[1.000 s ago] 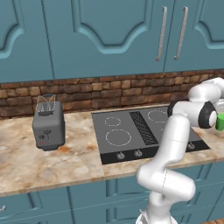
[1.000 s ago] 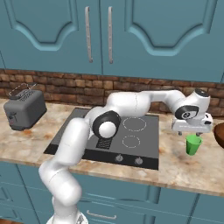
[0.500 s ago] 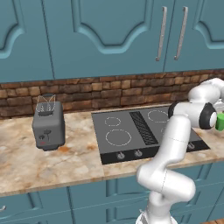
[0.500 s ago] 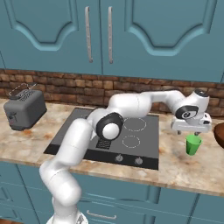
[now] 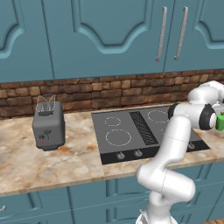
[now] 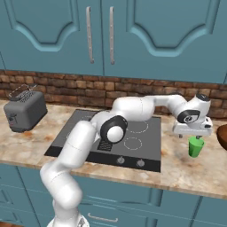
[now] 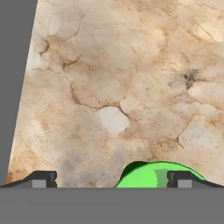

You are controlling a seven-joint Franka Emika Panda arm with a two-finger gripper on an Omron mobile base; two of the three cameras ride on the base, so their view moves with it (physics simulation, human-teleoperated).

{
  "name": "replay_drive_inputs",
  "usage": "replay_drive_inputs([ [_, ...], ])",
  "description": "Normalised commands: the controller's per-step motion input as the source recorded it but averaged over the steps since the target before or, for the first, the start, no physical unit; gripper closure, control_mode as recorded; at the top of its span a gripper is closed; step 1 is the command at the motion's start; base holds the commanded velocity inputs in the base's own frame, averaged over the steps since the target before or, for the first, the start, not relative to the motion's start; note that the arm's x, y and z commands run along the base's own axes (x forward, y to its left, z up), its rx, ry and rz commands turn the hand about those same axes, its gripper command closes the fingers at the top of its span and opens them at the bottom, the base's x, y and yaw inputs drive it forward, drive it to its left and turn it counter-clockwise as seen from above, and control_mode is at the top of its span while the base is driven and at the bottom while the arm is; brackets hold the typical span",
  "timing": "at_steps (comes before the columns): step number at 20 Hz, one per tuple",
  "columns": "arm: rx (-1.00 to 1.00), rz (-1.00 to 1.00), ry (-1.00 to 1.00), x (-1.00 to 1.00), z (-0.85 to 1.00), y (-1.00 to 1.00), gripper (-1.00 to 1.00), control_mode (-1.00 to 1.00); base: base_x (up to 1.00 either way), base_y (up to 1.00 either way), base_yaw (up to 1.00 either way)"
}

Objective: Pick the cup and bowl from the counter and place them on the counter next to the sink.

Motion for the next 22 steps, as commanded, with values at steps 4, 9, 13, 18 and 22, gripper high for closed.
replay_drive_inputs([
  [4, 0.0, 0.0, 0.02, 0.0, -0.08, -0.01, -1.0, -1.0, 0.0, 0.0, 0.0],
  [9, 0.0, 0.0, 0.04, 0.0, -0.15, 0.0, -1.0, -1.0, 0.0, 0.0, 0.0],
  [13, 0.0, 0.0, 0.0, 0.0, -0.01, 0.0, -1.0, -1.0, 0.0, 0.0, 0.0],
  [18, 0.0, 0.0, 0.0, 0.0, -0.01, 0.0, -1.0, -1.0, 0.0, 0.0, 0.0],
  [22, 0.0, 0.0, 0.04, 0.0, -0.29, 0.0, -1.0, -1.0, 0.0, 0.0, 0.0],
])
